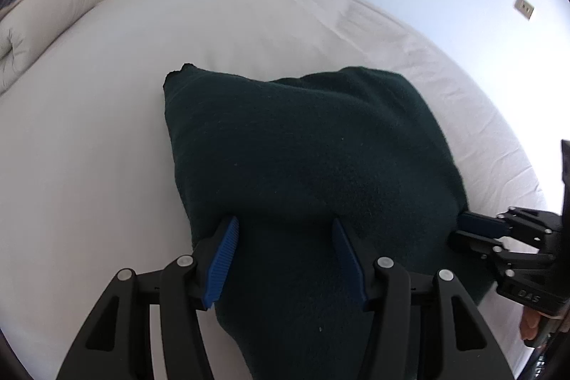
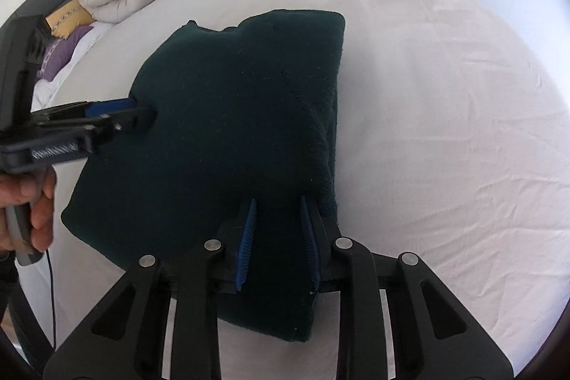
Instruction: Fold small clothes
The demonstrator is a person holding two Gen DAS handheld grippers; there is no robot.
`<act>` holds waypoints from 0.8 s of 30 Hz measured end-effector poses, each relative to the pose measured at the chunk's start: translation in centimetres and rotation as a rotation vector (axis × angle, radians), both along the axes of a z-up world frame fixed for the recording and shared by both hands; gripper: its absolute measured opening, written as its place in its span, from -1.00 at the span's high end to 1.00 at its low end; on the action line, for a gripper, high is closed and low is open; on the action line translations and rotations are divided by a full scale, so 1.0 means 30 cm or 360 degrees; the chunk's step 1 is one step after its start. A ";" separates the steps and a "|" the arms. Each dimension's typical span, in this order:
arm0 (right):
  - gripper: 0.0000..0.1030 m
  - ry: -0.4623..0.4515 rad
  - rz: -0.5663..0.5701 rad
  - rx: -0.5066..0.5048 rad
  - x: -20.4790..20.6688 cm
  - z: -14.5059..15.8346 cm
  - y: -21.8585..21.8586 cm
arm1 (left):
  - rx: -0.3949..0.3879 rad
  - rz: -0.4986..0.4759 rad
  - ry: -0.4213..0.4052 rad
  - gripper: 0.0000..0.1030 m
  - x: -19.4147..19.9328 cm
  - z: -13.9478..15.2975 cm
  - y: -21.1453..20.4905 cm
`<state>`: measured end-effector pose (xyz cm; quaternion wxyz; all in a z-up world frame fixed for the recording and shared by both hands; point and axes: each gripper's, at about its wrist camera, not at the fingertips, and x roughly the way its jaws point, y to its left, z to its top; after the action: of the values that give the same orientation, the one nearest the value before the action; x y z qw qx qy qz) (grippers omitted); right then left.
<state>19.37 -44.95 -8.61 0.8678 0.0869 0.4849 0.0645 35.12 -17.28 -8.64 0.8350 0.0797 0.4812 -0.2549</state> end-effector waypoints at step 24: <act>-0.20 0.0104 -0.0334 0.0508 0.253 -0.071 -0.094 | -0.0015 0.0010 -0.0024 -0.35 -0.014 0.056 0.025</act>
<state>26.97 -47.77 -10.73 0.8288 0.2756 0.4847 0.0470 34.69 -16.52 -6.97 0.8398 0.0761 0.4739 -0.2539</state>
